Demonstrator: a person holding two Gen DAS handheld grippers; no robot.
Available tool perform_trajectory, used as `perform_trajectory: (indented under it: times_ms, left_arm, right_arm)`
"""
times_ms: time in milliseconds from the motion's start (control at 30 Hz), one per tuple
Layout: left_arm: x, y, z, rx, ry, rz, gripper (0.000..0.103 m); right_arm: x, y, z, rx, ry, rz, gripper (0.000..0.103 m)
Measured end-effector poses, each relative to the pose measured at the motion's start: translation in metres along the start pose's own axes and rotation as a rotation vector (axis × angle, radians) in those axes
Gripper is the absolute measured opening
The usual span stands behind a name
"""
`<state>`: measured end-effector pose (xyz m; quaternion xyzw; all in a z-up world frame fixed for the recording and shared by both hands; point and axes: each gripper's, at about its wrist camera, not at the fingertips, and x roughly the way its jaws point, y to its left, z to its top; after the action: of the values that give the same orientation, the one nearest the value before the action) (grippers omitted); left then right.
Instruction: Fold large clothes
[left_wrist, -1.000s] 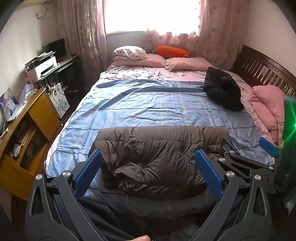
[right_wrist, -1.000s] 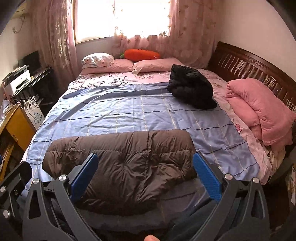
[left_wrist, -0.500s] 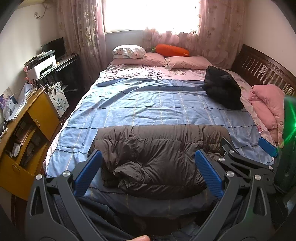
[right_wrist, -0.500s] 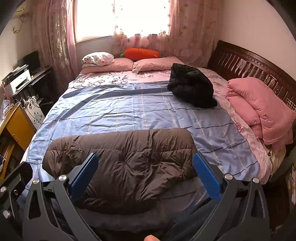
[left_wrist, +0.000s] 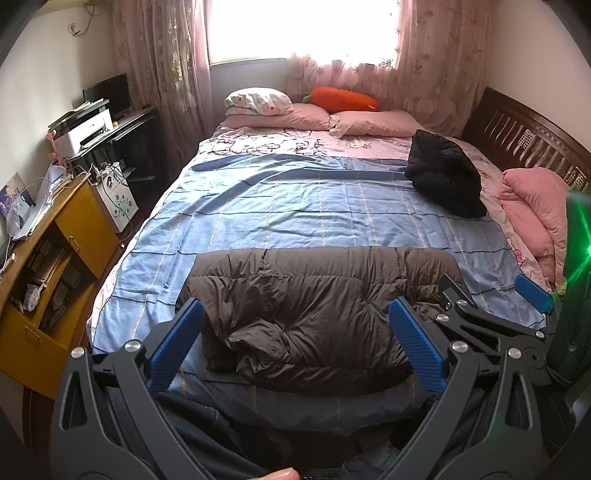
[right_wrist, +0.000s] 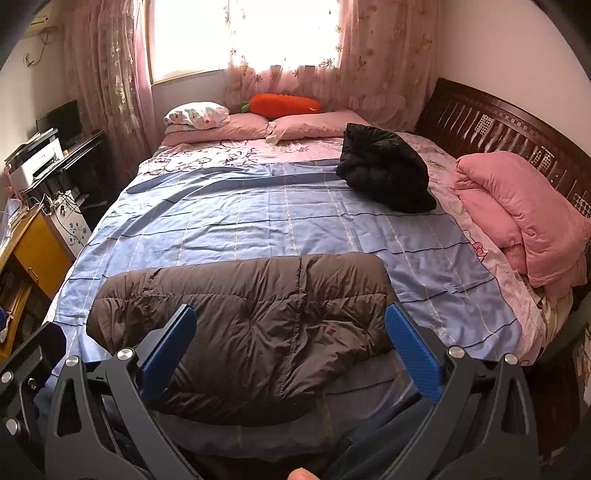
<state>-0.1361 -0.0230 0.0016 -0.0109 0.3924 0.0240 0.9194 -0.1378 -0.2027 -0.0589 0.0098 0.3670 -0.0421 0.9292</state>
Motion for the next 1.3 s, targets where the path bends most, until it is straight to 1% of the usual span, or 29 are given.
perform_trajectory:
  times_ms: [400, 1300]
  left_arm:
    - [-0.0002, 0.0012, -0.0003, -0.001, 0.002, 0.003, 0.101]
    - [-0.0011, 0.0019, -0.0003, -0.001, 0.004, 0.004, 0.101]
  right_arm:
    - [0.0004, 0.0018, -0.0006, 0.002, 0.008, 0.015, 0.102]
    - [-0.0003, 0.0027, -0.0004, 0.003, 0.009, 0.011, 0.102]
